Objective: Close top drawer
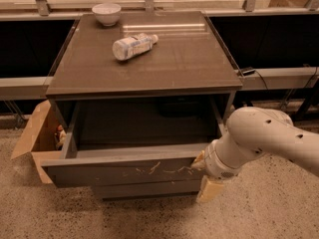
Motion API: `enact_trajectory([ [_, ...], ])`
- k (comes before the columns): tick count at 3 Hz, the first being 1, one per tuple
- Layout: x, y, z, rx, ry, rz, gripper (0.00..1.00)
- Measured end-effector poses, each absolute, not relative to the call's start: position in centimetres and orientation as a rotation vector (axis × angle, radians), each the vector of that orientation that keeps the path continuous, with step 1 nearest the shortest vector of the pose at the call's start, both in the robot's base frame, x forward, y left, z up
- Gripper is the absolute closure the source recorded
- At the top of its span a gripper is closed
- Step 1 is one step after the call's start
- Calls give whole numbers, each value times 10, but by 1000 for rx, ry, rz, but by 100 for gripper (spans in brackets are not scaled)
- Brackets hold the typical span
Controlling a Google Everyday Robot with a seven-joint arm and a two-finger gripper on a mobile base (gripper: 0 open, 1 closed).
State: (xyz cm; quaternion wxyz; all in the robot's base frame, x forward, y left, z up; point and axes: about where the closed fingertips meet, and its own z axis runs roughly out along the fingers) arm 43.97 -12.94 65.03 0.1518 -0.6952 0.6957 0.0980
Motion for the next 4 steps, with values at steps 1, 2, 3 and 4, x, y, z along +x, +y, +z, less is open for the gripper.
enact_trajectory([
  [1,450,-130,648,-2011,1945,303,4],
  [2,451,-130,648,-2011,1945,303,27],
  [3,496,-137,648,-2003,1867,313,58],
  [4,534,-143,646,-1988,1834,322,80],
])
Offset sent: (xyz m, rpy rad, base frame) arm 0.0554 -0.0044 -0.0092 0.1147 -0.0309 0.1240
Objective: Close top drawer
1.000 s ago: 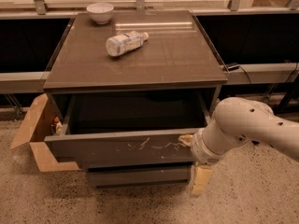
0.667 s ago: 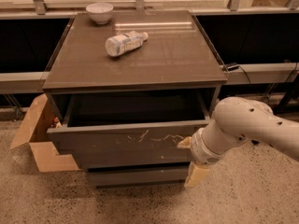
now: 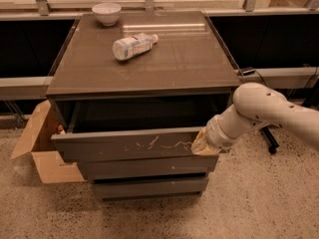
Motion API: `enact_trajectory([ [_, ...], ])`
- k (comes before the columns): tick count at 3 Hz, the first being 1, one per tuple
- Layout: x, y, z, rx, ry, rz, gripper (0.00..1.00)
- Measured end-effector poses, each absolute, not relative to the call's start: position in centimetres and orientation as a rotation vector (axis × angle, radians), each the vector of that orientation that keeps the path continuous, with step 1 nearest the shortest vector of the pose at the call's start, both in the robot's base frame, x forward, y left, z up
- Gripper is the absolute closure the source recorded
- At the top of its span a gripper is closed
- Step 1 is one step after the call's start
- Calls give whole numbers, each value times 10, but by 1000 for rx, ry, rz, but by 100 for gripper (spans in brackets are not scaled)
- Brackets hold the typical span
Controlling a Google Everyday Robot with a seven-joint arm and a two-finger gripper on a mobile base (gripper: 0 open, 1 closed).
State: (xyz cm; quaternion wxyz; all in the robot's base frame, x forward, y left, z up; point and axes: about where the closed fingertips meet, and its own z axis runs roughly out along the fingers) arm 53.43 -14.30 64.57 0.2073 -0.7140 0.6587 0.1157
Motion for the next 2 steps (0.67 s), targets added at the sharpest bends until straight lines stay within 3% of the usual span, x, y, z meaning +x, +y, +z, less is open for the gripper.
enact_trajectory([
  [1,561,-149,651,-1972,1831,306,79],
  [2,581,-154,656,-1954,1830,292,56],
])
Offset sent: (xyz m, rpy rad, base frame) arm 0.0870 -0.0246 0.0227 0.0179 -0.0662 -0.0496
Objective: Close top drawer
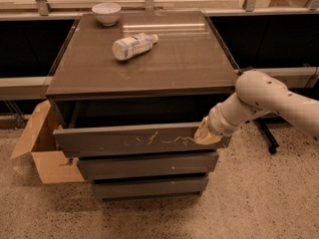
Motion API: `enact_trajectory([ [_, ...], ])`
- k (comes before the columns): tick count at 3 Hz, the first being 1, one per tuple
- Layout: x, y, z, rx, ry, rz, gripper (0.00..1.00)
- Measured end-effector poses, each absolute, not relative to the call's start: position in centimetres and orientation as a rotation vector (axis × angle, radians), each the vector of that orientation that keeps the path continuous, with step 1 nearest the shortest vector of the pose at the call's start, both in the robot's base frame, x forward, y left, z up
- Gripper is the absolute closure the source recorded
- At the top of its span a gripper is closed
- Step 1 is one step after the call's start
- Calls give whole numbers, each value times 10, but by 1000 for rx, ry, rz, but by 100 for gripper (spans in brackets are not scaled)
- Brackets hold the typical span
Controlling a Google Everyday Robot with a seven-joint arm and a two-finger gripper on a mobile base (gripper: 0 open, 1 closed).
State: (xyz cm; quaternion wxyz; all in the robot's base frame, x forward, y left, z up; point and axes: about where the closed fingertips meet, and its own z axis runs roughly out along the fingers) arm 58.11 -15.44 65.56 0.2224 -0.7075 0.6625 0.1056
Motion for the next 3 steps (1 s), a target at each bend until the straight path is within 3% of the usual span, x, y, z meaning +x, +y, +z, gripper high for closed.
enact_trajectory([
  [1,590,-159,662,-1950,1802,316,25],
  [2,573,-156,663,-1985,1752,377,3],
  [3,529,-145,672,-2053,1665,437,0],
])
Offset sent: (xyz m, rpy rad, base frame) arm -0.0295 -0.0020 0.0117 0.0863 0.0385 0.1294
